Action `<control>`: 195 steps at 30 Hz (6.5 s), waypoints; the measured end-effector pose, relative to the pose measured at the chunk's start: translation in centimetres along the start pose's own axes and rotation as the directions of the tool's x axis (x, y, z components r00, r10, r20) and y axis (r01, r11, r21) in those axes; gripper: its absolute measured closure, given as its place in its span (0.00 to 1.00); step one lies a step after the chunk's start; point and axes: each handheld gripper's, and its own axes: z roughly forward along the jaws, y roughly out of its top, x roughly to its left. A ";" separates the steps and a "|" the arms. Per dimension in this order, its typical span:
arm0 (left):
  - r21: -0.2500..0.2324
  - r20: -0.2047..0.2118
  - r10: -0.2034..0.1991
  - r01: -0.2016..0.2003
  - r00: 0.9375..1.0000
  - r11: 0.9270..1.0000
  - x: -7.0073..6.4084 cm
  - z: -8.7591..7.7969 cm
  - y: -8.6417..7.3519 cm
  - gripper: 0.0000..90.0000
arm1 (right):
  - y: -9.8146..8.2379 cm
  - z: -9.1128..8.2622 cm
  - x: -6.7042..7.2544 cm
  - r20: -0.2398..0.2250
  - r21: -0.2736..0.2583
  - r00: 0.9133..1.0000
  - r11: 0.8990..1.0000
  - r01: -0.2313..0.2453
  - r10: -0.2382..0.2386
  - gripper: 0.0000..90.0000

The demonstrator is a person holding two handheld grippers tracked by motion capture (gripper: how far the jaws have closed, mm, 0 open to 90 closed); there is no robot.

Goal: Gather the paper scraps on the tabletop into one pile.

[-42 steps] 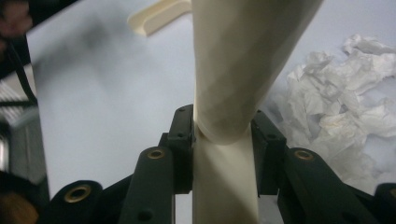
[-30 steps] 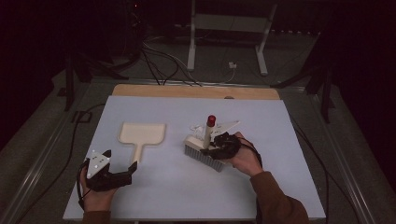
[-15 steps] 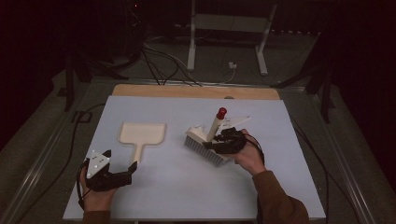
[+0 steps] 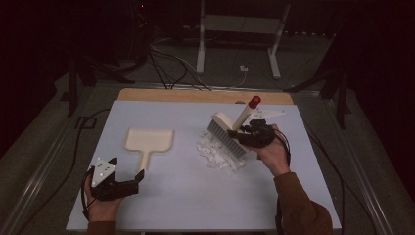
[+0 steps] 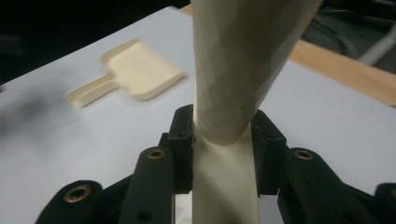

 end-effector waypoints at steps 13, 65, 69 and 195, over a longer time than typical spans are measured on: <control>0.002 0.002 -0.007 0.007 1.000 1.000 0.1 0.0 -0.1 0.01 | -1.0 1.2 -3.9 0.205 0.027 0.974 0.994 -0.108 0.101 0.75; -0.005 0.009 -0.021 0.021 1.000 1.000 0.3 -0.2 -0.1 0.01 | -0.4 8.5 -1.1 0.203 0.116 0.946 0.966 0.232 -0.251 0.75; -0.004 0.010 -0.025 0.025 1.000 1.000 0.3 -0.2 -0.2 0.01 | -0.3 9.1 -0.7 0.170 0.125 0.925 0.939 0.321 -0.339 0.75; 0.027 0.021 -0.041 0.040 0.999 0.999 0.4 0.3 -0.6 0.01 | -0.3 4.2 -1.1 0.090 0.160 0.952 0.947 0.277 -0.294 0.75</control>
